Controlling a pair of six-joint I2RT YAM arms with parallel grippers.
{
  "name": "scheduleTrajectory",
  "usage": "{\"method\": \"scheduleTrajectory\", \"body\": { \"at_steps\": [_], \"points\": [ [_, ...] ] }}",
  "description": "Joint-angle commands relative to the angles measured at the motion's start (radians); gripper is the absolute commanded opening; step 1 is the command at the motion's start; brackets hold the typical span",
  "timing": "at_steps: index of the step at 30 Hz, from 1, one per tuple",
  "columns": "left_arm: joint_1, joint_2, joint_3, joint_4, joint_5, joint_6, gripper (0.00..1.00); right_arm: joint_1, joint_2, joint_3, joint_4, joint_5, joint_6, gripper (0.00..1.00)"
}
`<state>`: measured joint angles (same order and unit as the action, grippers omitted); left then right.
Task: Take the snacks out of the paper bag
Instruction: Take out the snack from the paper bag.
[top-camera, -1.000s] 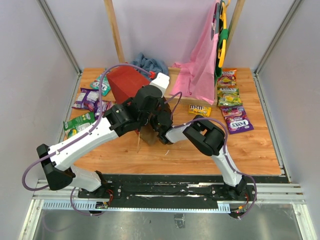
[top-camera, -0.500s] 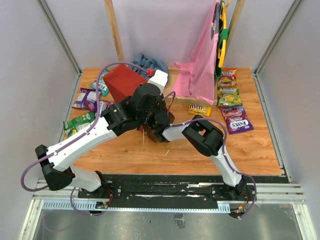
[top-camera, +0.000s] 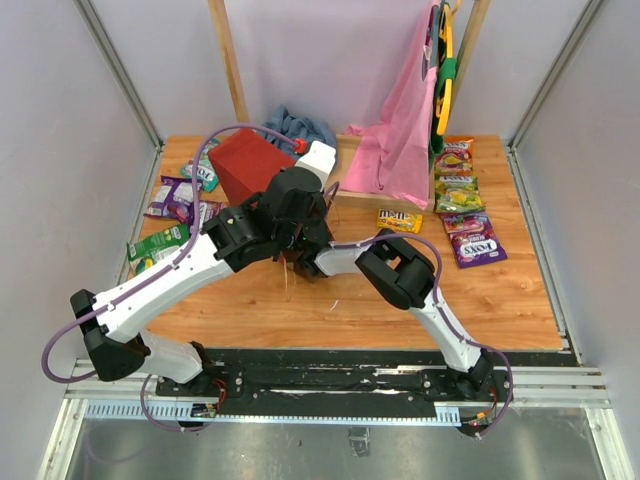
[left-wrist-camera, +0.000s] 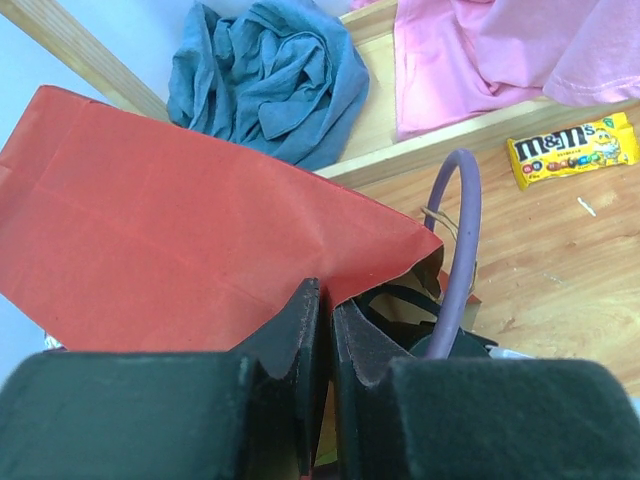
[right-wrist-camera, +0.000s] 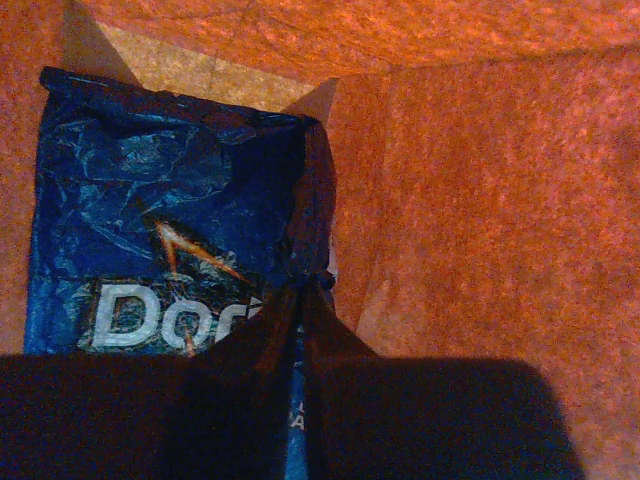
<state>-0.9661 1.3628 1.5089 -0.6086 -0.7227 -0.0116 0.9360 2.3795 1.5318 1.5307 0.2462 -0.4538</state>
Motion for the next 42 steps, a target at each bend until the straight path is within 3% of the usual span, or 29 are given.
{"method": "scheduleTrajectory", "body": {
  "at_steps": [1, 9, 17, 27, 42],
  "points": [
    [-0.005, 0.0, 0.009, 0.005, 0.002, -0.011, 0.13, -0.003, -0.027, -0.019, 0.058, -0.036, 0.0, 0.01],
    [0.005, 0.005, 0.005, 0.004, -0.011, -0.017, 0.13, 0.047, -0.197, -0.286, 0.058, 0.018, 0.119, 0.01],
    [0.01, 0.021, 0.008, -0.011, -0.045, -0.023, 0.13, 0.15, -0.306, -0.461, 0.059, 0.02, 0.07, 0.01],
    [0.013, 0.016, 0.011, -0.016, -0.058, -0.023, 0.14, 0.179, -0.513, -0.728, 0.058, 0.065, 0.198, 0.01],
    [0.02, 0.015, 0.016, -0.043, -0.094, -0.027, 0.14, 0.21, -0.854, -0.957, 0.057, 0.136, 0.186, 0.01]
  ]
}}
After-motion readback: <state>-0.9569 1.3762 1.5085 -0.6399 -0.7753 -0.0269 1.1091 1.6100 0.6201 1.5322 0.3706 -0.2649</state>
